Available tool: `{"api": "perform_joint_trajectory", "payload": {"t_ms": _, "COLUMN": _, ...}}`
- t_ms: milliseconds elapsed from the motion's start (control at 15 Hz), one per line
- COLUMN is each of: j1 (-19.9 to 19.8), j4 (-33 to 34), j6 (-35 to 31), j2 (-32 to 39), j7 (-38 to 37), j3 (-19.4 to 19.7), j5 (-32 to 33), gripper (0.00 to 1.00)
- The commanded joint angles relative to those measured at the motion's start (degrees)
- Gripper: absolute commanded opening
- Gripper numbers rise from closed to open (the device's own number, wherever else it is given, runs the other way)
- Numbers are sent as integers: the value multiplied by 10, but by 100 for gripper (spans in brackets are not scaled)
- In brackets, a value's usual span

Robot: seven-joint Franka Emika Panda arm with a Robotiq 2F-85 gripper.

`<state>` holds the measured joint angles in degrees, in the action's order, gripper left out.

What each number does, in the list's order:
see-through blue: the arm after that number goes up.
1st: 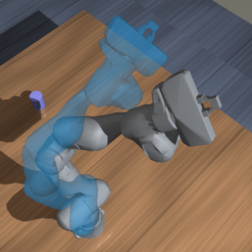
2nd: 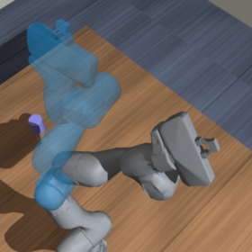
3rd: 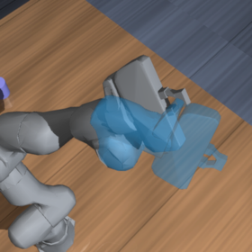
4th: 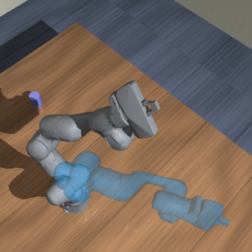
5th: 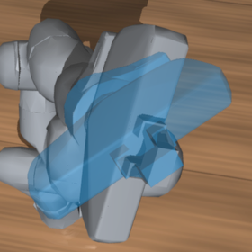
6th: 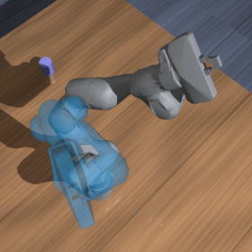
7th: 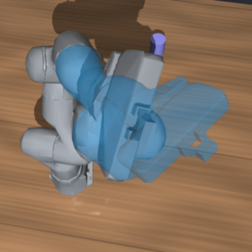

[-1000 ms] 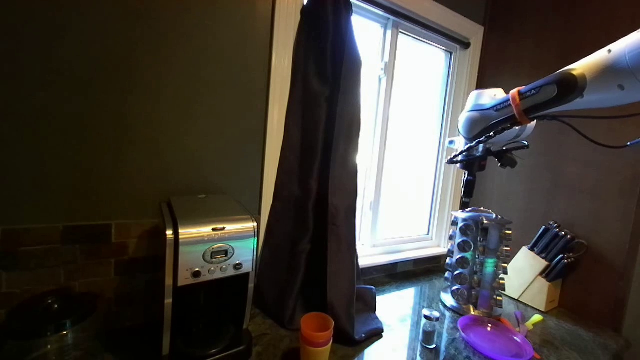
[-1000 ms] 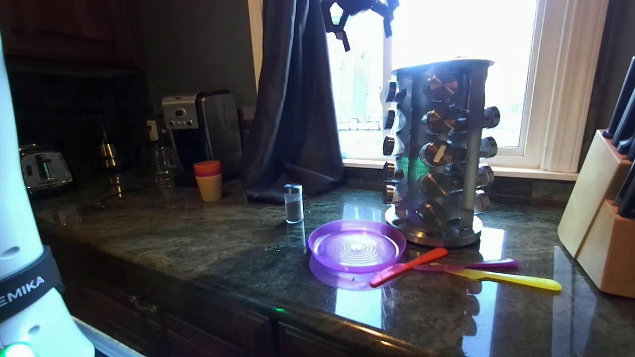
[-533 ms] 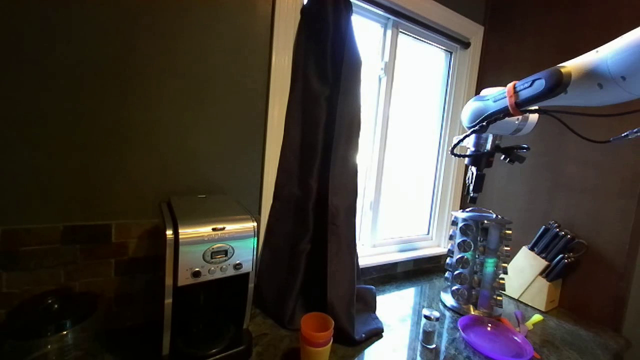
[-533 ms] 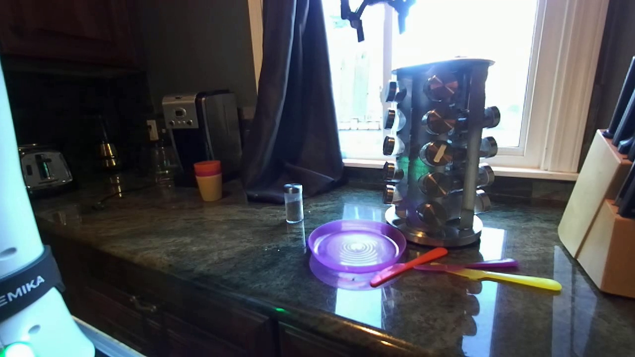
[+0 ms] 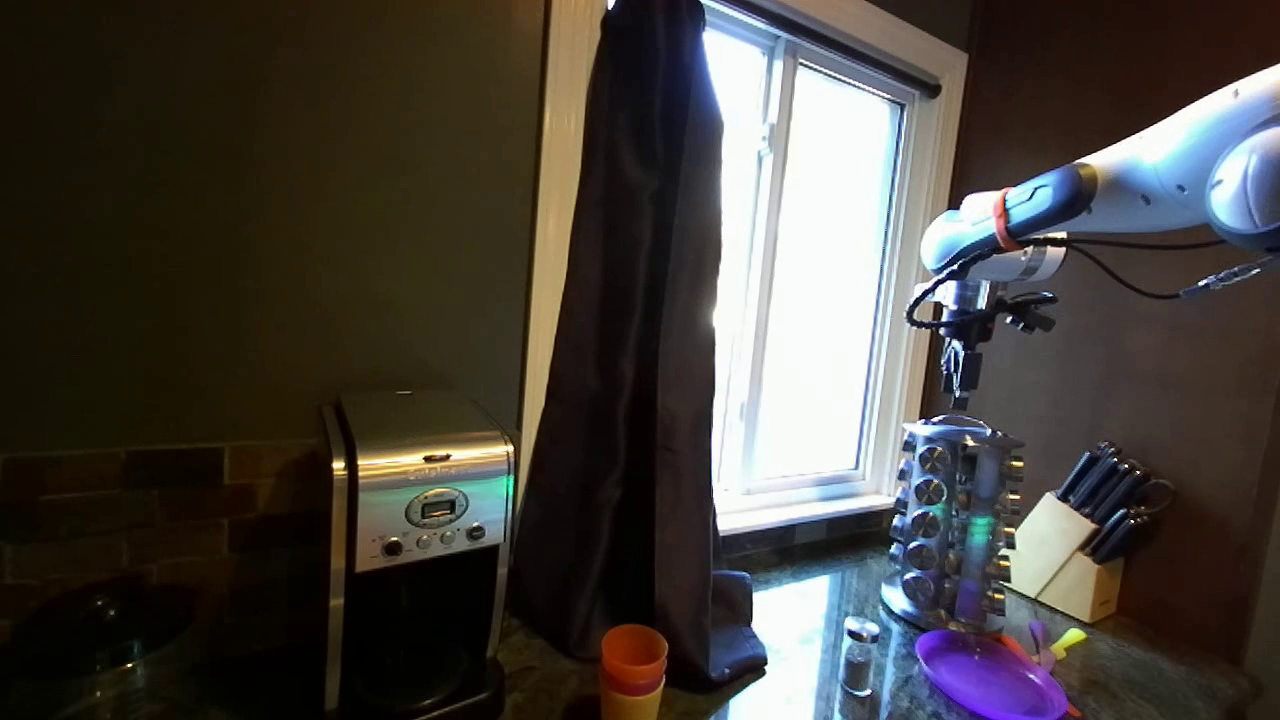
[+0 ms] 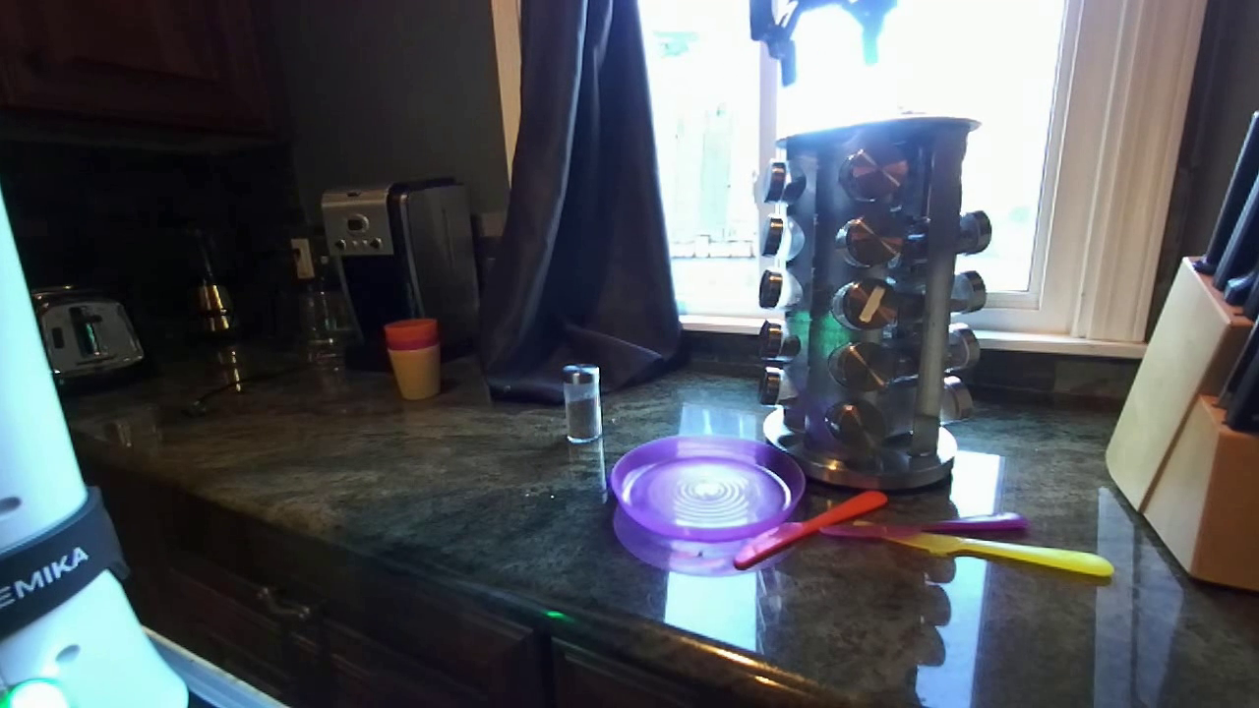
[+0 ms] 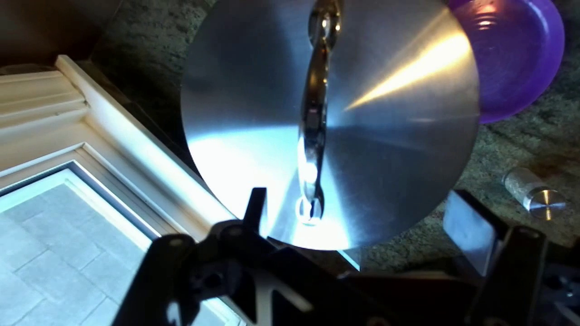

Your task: Rotate the silver stand.

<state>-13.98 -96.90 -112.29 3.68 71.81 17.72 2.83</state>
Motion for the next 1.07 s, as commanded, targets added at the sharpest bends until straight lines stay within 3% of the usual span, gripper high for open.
{"api": "perform_joint_trajectory", "payload": {"t_ms": 0, "j1": -28, "j4": 58, "j6": 39, "j2": 53, "j7": 49, "j3": -6, "j5": -31, "gripper": 100}}
{"api": "perform_joint_trajectory", "payload": {"t_ms": 133, "j1": -40, "j4": 78, "j6": 55, "j2": 73, "j7": 60, "j3": -10, "j5": -41, "gripper": 100}}
{"api": "perform_joint_trajectory", "payload": {"t_ms": 200, "j1": -46, "j4": 88, "j6": 68, "j2": 80, "j7": 65, "j3": -12, "j5": -46, "gripper": 81}}
{"api": "perform_joint_trajectory", "payload": {"t_ms": 533, "j1": -63, "j4": 134, "j6": 131, "j2": 108, "j7": 65, "j3": -21, "j5": -47, "gripper": 42}}
{"api": "perform_joint_trajectory", "payload": {"t_ms": 800, "j1": -67, "j4": 145, "j6": 131, "j2": 114, "j7": 56, "j3": -25, "j5": -31, "gripper": 11}}
{"api": "perform_joint_trajectory", "payload": {"t_ms": 933, "j1": -64, "j4": 141, "j6": 116, "j2": 115, "j7": 37, "j3": -24, "j5": -19, "gripper": 0}}
{"api": "perform_joint_trajectory", "payload": {"t_ms": 1000, "j1": -58, "j4": 131, "j6": 90, "j2": 113, "j7": 4, "j3": -21, "j5": -7, "gripper": 3}}
